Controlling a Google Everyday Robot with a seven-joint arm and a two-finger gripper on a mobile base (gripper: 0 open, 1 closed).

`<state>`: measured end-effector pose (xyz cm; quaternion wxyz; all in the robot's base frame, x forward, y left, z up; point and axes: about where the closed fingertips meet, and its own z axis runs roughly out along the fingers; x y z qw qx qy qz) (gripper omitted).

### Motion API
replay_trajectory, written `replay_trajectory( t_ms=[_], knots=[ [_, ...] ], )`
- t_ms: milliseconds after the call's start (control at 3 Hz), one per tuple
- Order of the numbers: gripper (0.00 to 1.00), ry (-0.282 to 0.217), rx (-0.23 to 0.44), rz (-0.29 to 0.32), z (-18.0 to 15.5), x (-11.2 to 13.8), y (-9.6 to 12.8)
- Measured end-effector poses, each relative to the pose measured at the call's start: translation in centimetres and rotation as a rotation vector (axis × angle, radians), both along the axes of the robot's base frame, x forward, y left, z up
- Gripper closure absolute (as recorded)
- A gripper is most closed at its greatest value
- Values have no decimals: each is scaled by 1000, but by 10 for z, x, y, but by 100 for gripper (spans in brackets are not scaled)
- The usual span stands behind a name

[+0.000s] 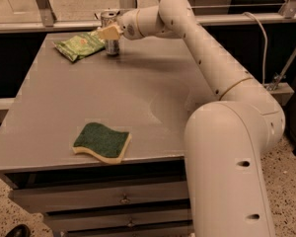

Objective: Move redbull can near green jalapeno chip bag

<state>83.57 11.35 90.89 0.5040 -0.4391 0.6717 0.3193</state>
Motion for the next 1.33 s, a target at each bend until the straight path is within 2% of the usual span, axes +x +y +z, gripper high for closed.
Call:
replay_trajectory(
  t_ms=[667,1000,1333],
  knots=[
    [21,14,28,-17,-2,5,5],
    [0,18,37,-23,-4,5,4],
    [0,24,43,-37,-7,3,-3]
  ],
)
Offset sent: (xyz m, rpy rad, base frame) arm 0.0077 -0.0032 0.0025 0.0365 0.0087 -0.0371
